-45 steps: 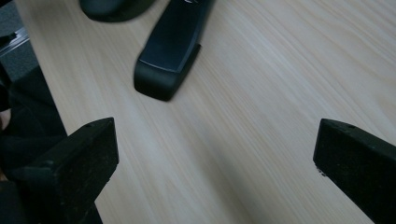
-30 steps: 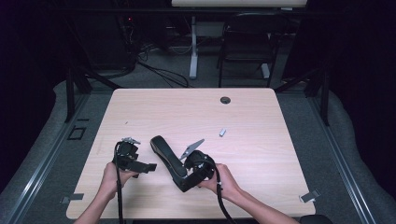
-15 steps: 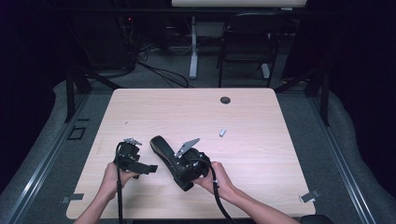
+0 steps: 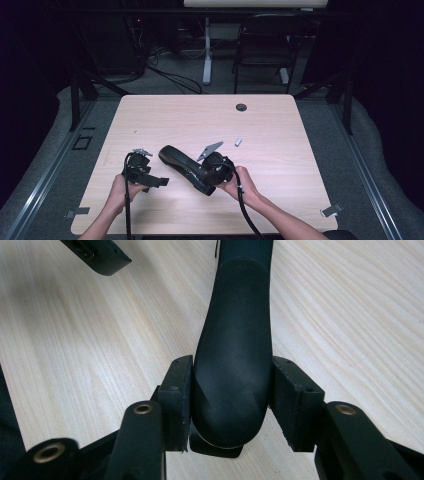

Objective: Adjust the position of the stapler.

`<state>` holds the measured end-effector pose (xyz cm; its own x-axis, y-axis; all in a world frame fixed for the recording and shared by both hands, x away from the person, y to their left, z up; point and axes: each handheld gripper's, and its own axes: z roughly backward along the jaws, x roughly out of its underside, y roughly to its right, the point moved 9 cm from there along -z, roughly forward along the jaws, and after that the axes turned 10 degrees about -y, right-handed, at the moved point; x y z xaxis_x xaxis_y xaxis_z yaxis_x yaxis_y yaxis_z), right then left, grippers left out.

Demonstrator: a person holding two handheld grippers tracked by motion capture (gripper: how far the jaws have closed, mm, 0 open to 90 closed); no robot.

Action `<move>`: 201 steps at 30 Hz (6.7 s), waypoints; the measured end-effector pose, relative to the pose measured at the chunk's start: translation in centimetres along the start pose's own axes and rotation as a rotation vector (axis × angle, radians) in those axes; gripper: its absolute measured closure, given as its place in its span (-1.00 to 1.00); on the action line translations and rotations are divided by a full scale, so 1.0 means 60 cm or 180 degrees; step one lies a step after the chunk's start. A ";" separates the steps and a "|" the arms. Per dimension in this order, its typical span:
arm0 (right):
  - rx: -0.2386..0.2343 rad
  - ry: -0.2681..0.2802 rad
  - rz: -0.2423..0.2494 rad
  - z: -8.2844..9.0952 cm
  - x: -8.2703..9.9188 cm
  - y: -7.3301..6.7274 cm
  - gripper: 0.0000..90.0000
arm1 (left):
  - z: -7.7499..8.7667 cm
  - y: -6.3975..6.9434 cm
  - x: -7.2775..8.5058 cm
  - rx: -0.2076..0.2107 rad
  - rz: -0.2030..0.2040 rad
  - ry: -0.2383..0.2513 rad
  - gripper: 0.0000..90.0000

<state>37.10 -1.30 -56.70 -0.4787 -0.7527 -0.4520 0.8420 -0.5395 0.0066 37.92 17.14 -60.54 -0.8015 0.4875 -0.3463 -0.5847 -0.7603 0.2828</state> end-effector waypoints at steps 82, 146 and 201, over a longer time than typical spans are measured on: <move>-0.0259 -0.0192 0.0360 0.014 0.034 0.060 0.23 | -0.073 -0.020 -0.107 0.0028 -0.1446 0.0279 -0.99; -0.0286 -0.0140 0.0243 0.041 0.070 0.108 0.08 | -0.063 0.037 -0.064 0.0064 -0.1593 0.0200 -0.35; -0.0267 -0.0054 -0.0057 0.068 0.082 0.079 -0.64 | -0.007 0.061 -0.045 0.0082 -0.1332 0.0370 -0.77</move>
<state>37.75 -9.10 -55.25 -0.4974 -0.7499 -0.4361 0.8508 -0.5200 -0.0763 38.01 12.86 -58.96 -0.4762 0.6987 -0.5338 -0.8603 -0.4958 0.1185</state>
